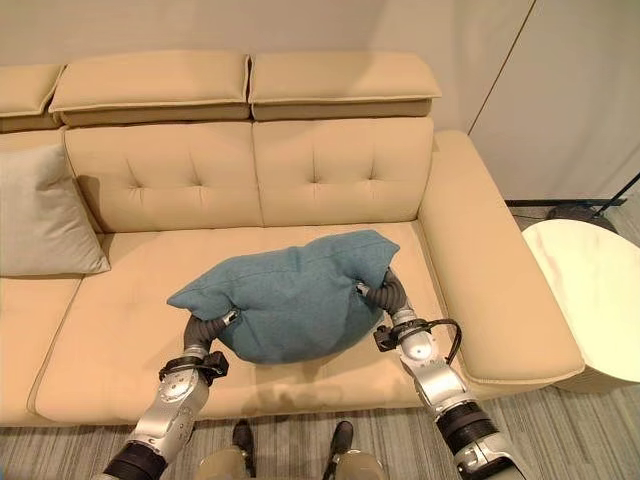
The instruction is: Pick up all the scattered cushions and arrange them neatly on the sofa.
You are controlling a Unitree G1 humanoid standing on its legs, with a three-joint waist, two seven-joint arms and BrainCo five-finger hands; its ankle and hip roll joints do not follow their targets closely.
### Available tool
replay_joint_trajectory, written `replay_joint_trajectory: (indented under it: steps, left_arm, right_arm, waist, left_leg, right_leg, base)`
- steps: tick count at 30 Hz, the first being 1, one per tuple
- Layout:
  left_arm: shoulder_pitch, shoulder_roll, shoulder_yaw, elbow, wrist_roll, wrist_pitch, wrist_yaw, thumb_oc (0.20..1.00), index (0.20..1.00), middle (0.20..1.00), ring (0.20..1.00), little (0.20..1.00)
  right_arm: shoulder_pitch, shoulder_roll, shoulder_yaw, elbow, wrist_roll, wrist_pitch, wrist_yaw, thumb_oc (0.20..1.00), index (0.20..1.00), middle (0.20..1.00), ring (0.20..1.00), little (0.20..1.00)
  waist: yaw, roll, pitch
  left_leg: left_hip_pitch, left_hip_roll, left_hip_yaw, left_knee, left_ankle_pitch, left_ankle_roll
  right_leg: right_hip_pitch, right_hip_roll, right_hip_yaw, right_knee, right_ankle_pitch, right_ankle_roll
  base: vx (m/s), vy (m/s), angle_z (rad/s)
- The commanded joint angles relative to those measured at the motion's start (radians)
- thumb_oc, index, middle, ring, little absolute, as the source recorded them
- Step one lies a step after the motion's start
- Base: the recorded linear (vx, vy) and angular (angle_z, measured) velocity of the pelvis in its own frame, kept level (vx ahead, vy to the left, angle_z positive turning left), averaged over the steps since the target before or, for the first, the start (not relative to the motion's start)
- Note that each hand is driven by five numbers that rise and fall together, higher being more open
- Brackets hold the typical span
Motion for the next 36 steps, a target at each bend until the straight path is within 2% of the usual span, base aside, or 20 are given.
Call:
replay_joint_trajectory:
  steps: [1, 5, 6, 11, 15, 18, 19, 21, 23, 27, 36]
  left_arm:
    - [-0.081, 0.020, -0.030, -0.152, 0.026, -0.084, -0.055, 0.200, 0.200, 0.200, 0.200, 0.200]
    - [-0.074, 0.034, -0.023, -0.164, 0.032, -0.086, -0.054, 0.200, 0.200, 0.200, 0.200, 0.200]
    - [-0.073, 0.042, -0.014, -0.174, 0.038, -0.087, -0.042, 0.200, 0.200, 0.200, 0.200, 0.200]
    - [-0.084, 0.067, -0.010, -0.190, 0.060, -0.093, -0.027, 0.200, 0.200, 0.200, 0.200, 0.200]
    - [-0.093, 0.073, 0.004, -0.203, 0.063, -0.102, -0.016, 0.200, 0.200, 0.200, 0.200, 0.200]
    - [-0.091, 0.067, 0.013, -0.214, 0.064, -0.102, -0.016, 0.200, 0.200, 0.200, 0.200, 0.200]
    - [-0.082, 0.062, 0.029, -0.283, 0.064, -0.113, -0.020, 0.200, 0.200, 0.200, 0.200, 0.200]
    - [-0.099, 0.056, 0.035, -0.338, 0.053, -0.120, -0.015, 0.200, 0.200, 0.200, 0.200, 0.200]
    - [-0.176, 0.059, 0.027, -0.396, 0.069, -0.131, 0.023, 0.200, 0.200, 0.200, 0.200, 0.200]
    - [-0.292, 0.063, 0.005, -0.384, 0.110, -0.130, 0.074, 0.200, 0.200, 0.200, 0.200, 0.200]
    - [-0.649, 0.133, -0.061, -0.175, 0.171, -0.132, 0.193, 0.200, 0.200, 0.200, 0.200, 0.200]
  right_arm:
    - [-0.047, 0.086, 0.041, -0.137, 0.016, -0.121, 0.018, 0.200, 0.200, 0.200, 0.200, 0.200]
    - [-0.056, 0.105, 0.045, -0.139, -0.003, -0.114, 0.025, 0.200, 0.200, 0.200, 0.200, 0.200]
    - [-0.066, 0.119, 0.056, -0.139, -0.008, -0.112, 0.028, 0.200, 0.200, 0.200, 0.200, 0.200]
    - [-0.093, 0.140, 0.071, -0.135, -0.012, -0.112, 0.032, 0.200, 0.200, 0.200, 0.200, 0.200]
    - [-0.127, 0.137, 0.080, -0.135, -0.012, -0.110, 0.032, 0.200, 0.200, 0.200, 0.200, 0.200]
    - [-0.120, 0.125, 0.077, -0.160, -0.022, -0.113, 0.035, 0.200, 0.200, 0.200, 0.200, 0.200]
    - [-0.101, 0.100, 0.039, -0.223, -0.045, -0.119, 0.024, 0.200, 0.200, 0.200, 0.200, 0.200]
    - [-0.096, 0.085, 0.012, -0.294, -0.058, -0.127, 0.013, 0.200, 0.200, 0.200, 0.200, 0.200]
    - [-0.154, 0.084, 0.005, -0.348, -0.067, -0.136, -0.015, 0.200, 0.200, 0.200, 0.200, 0.200]
    - [-0.270, 0.088, 0.028, -0.348, -0.073, -0.134, -0.043, 0.200, 0.200, 0.200, 0.200, 0.200]
    - [-0.620, 0.078, 0.094, -0.181, -0.073, -0.107, -0.136, 0.200, 0.200, 0.200, 0.200, 0.200]
  waist:
    - [0.028, -0.033, -0.057]
    - [0.039, -0.041, -0.065]
    - [0.049, -0.041, -0.059]
    - [0.059, -0.037, -0.045]
    - [0.050, -0.031, -0.046]
    - [0.044, -0.037, -0.052]
    - [0.045, -0.034, -0.072]
    - [0.044, -0.032, -0.072]
    - [0.043, -0.027, -0.055]
    - [0.043, -0.028, -0.022]
    - [0.040, -0.015, 0.063]
  left_leg:
    - [0.069, -0.030, -0.044, 0.021, -0.031, 0.018]
    - [0.109, -0.057, -0.011, 0.031, -0.077, 0.050]
    - [0.121, -0.067, 0.002, 0.038, -0.097, 0.070]
    - [0.142, -0.079, 0.021, 0.043, -0.120, 0.095]
    - [0.167, -0.086, 0.020, 0.010, -0.123, 0.087]
    - [0.184, -0.090, 0.009, 0.007, -0.128, 0.083]
    - [0.195, -0.087, -0.001, -0.023, -0.116, 0.070]
    - [0.191, -0.080, -0.011, -0.018, -0.116, 0.062]
    - [0.170, -0.069, -0.023, -0.013, -0.110, 0.053]
    - [0.128, -0.061, -0.030, -0.002, -0.099, 0.049]
    - [-0.017, -0.055, -0.047, 0.024, -0.061, 0.038]
  right_leg:
    - [0.026, -0.035, 0.119, 0.048, 0.004, 0.133]
    - [0.031, -0.073, 0.141, 0.090, 0.001, 0.158]
    - [0.010, -0.095, 0.148, 0.148, 0.014, 0.169]
    - [-0.066, -0.119, 0.180, 0.257, 0.050, 0.185]
    - [-0.099, -0.136, 0.166, 0.142, 0.098, 0.184]
    - [-0.071, -0.130, 0.187, 0.097, 0.101, 0.191]
    - [-0.039, -0.118, 0.157, 0.066, 0.094, 0.190]
    - [-0.022, -0.114, 0.128, 0.051, 0.077, 0.184]
    - [-0.017, -0.107, 0.105, 0.040, 0.062, 0.176]
    - [-0.037, -0.103, 0.097, 0.038, 0.061, 0.169]
    - [-0.194, -0.103, 0.113, 0.092, 0.075, 0.160]
  base:
    - [0.19, 0.137, -0.40]
    - [0.17, 0.214, -0.32]
    - [0.09, 0.205, -0.07]
    - [0.06, 0.149, -0.50]
    - [0.10, 0.014, -0.05]
    - [0.13, -0.051, 0.00]
    - [0.22, -0.118, 0.29]
    - [0.15, -0.132, 0.47]
    - [-0.01, -0.111, 0.28]
    - [-0.11, -0.044, 0.14]
    - [-0.11, -0.007, 0.03]
